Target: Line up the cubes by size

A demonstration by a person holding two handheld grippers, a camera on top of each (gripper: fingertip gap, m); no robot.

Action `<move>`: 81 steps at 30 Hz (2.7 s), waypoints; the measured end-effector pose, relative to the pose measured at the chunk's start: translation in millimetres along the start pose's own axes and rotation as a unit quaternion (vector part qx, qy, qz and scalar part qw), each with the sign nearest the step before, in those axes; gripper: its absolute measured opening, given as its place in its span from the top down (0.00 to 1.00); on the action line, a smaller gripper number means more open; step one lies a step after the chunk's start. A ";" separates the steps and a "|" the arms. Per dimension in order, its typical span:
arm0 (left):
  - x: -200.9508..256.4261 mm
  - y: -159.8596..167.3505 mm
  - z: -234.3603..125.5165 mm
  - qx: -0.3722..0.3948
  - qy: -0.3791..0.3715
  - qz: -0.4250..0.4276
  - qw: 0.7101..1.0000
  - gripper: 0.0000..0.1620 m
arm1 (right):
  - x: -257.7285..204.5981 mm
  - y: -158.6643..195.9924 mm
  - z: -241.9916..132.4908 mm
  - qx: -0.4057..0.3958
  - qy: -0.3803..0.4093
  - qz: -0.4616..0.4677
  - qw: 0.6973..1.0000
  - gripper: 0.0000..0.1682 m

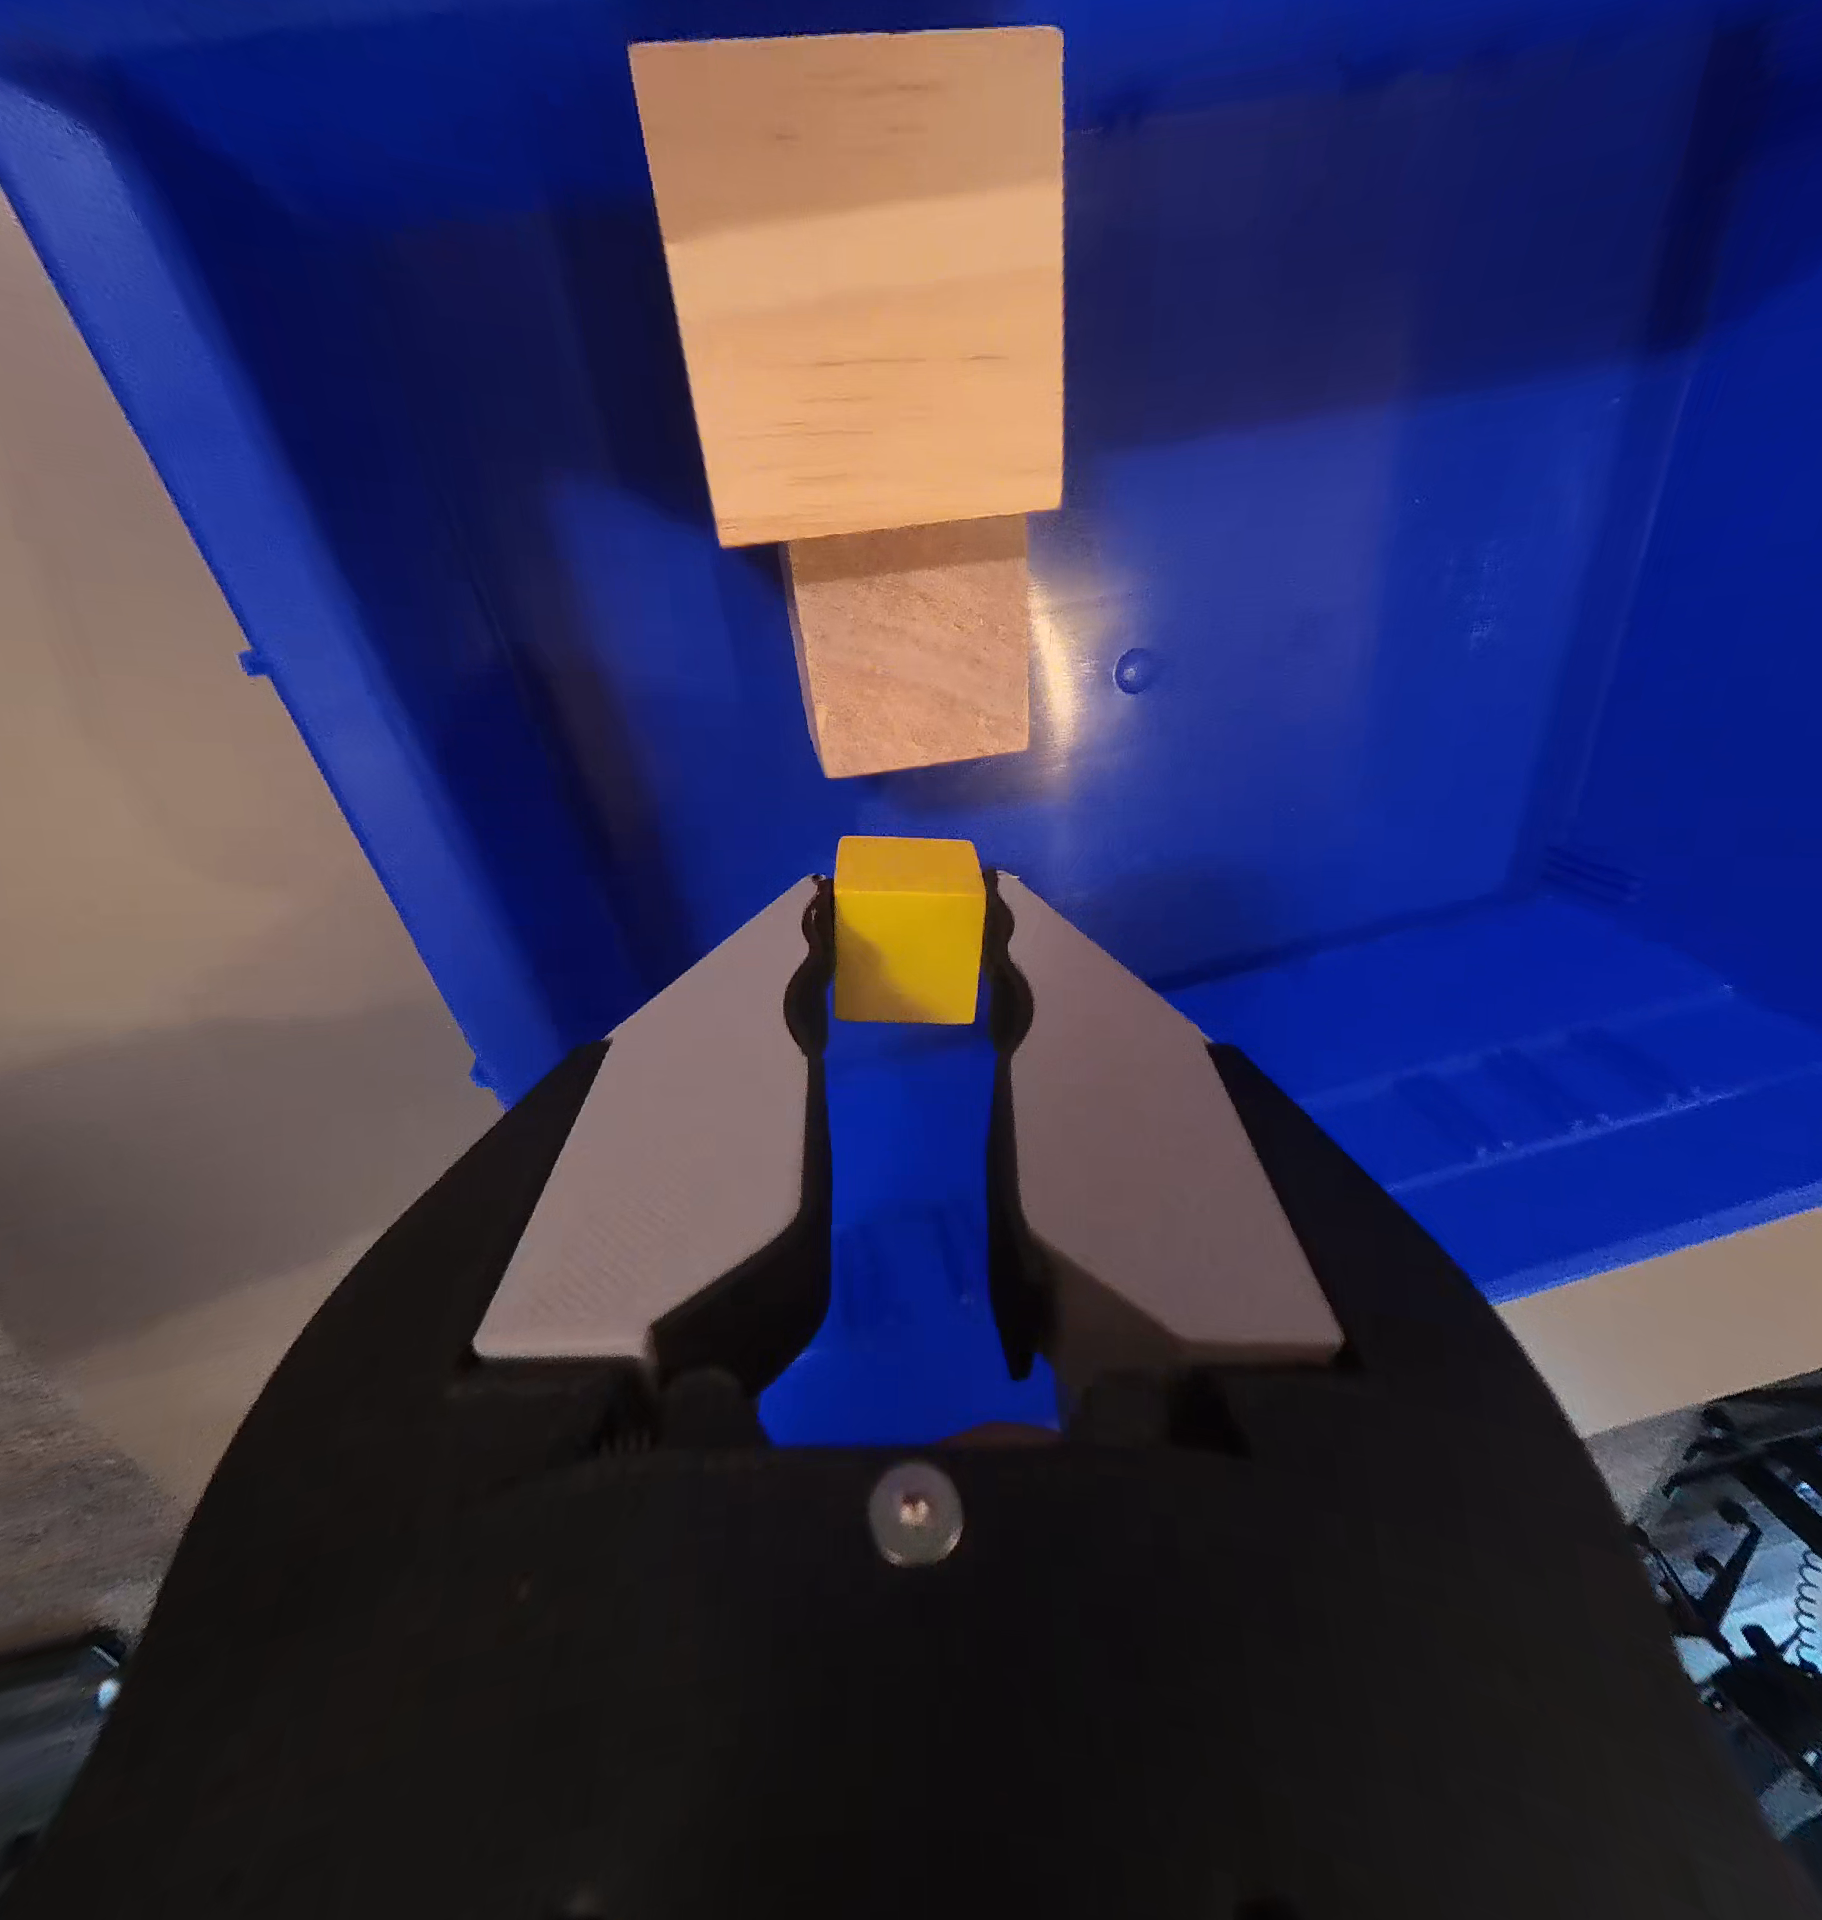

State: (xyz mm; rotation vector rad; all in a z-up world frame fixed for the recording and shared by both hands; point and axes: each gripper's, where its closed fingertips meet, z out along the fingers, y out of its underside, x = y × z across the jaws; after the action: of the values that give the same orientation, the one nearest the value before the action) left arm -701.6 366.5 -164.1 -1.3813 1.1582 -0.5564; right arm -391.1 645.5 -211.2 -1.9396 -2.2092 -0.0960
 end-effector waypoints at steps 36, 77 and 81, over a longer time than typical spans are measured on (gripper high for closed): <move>-217.4 160.0 -242.4 -0.625 -0.030 -0.010 0.780 0.77 | -143.4 -169.8 -125.4 0.450 -0.021 -0.077 0.890 0.71; -138.3 -74.6 -24.6 -0.087 -0.129 0.257 0.954 0.89 | -126.5 -316.8 -168.4 0.638 -0.260 0.177 0.703 0.74; -104.6 -81.9 6.5 -0.055 -0.113 0.273 0.954 0.88 | -127.2 -349.9 -153.7 0.620 -0.261 0.197 0.714 0.71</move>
State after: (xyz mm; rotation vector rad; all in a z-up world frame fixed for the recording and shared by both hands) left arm -711.7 445.4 -57.5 -1.1112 1.3239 0.0627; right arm -705.0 446.1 -56.5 -1.4993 -1.2025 1.6822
